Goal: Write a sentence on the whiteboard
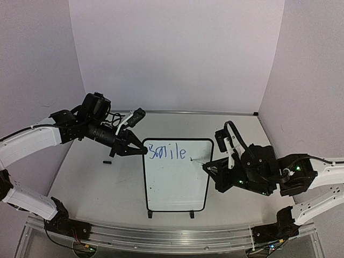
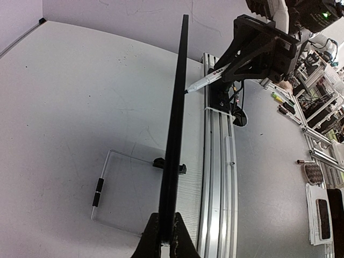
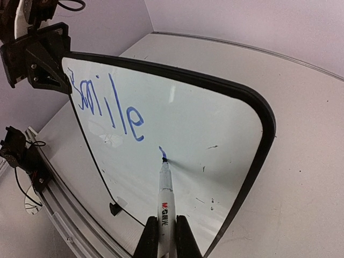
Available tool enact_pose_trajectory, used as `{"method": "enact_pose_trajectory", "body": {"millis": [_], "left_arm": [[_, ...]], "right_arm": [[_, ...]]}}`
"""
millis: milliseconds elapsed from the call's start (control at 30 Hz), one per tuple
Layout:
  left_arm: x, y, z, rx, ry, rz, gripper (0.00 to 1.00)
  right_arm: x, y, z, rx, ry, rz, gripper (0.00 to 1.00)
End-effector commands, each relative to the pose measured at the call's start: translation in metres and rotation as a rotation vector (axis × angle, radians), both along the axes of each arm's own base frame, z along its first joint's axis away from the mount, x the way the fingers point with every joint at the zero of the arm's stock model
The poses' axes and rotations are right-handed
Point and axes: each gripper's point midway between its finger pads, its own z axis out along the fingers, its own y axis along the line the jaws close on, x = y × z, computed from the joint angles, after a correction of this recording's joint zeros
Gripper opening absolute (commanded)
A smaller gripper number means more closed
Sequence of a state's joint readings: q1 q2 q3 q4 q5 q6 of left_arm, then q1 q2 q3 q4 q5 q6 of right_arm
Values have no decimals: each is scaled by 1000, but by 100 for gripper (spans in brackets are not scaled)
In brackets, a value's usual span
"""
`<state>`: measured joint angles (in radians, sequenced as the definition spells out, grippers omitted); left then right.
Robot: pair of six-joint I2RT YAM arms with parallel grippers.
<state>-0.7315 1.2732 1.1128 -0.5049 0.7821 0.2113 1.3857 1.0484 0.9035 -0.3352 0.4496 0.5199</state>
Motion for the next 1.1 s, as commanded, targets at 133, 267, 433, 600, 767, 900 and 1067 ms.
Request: {"method": "enact_pose_trajectory", "body": {"millis": [133,267,433,600,767,900,1067], "left_arm": [[1,4,-24,94,24,19,0],[1,5,-22,92,18,22,0],[1,5,-22,92,14,25,0],[4,6,-24,103,9,41,0],[7,6,-27,115,11,50,0],[7,6,-28,117,15,49,0],[6,6,-27,116,14,48,0]], "right_arm": [[-16,21,27,81,5,142,0],[-29,29,44,148,-2,236,0],[-29,40,40,121,-7,255,0],[-28,64,33,87,-18,288,0],[-25,90,24,70,-32,313,0],[-23,103,20,87,-47,311,0],[-22,116,17,109,-76,295,0]]}}
